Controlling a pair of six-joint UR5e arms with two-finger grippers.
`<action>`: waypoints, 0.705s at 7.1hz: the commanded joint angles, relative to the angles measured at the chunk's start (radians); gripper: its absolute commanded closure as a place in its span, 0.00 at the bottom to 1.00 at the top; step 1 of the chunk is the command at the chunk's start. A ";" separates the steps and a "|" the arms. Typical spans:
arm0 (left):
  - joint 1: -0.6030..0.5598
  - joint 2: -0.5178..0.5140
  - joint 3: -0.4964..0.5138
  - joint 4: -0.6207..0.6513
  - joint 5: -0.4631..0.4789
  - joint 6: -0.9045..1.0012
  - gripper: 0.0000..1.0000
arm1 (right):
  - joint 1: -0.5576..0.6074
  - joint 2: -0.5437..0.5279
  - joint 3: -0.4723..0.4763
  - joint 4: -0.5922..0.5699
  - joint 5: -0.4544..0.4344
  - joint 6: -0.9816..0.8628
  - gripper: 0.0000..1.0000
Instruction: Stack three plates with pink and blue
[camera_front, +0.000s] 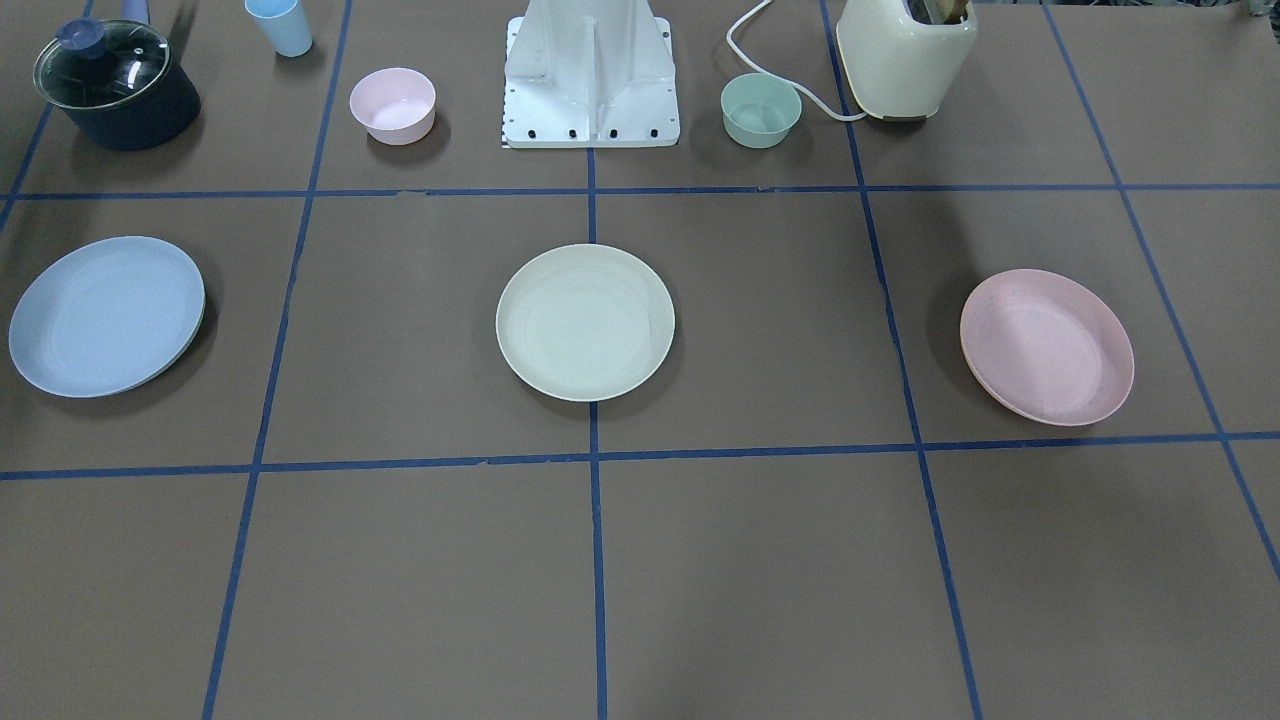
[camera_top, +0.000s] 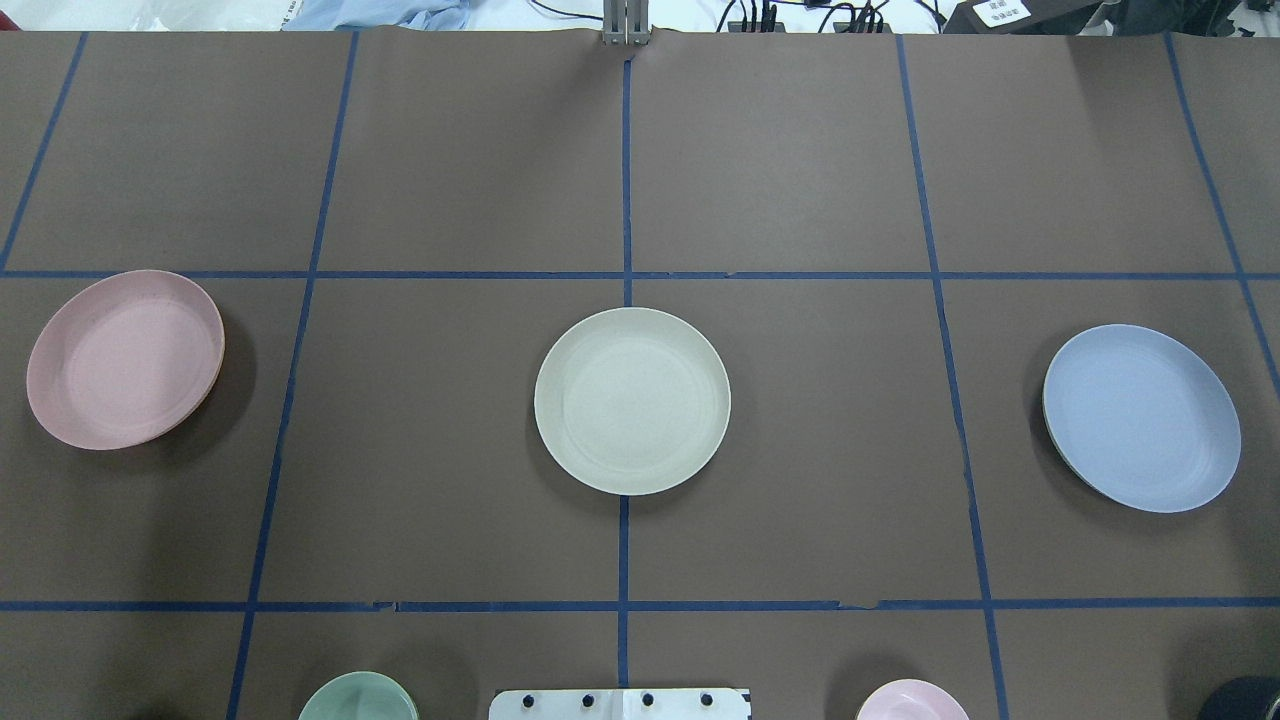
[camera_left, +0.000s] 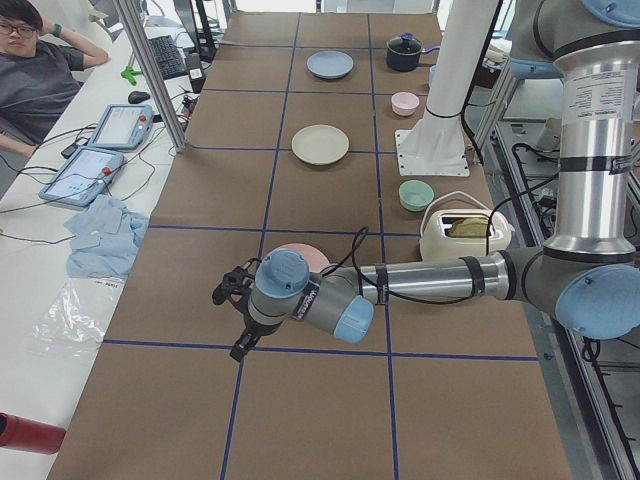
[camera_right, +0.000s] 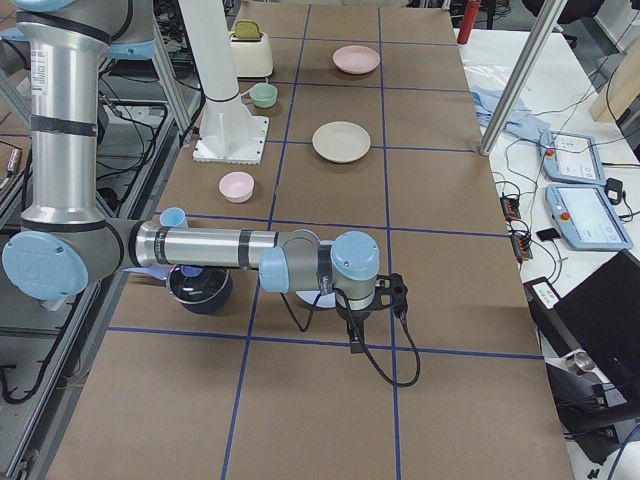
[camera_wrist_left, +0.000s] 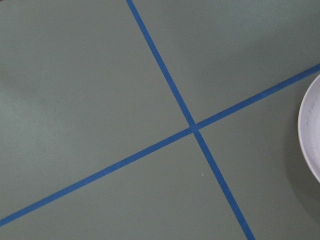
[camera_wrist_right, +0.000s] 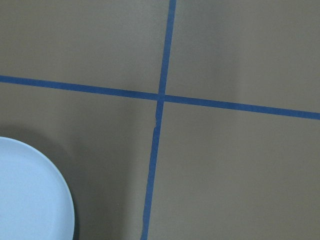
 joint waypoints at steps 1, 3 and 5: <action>0.015 -0.082 0.003 -0.136 0.003 0.002 0.00 | 0.000 0.006 0.018 0.008 0.000 -0.001 0.00; 0.052 -0.089 0.000 -0.235 -0.008 -0.057 0.00 | -0.002 0.005 0.026 0.060 -0.004 0.005 0.00; 0.218 -0.029 0.056 -0.380 0.003 -0.241 0.00 | -0.002 0.002 0.027 0.073 -0.005 0.005 0.00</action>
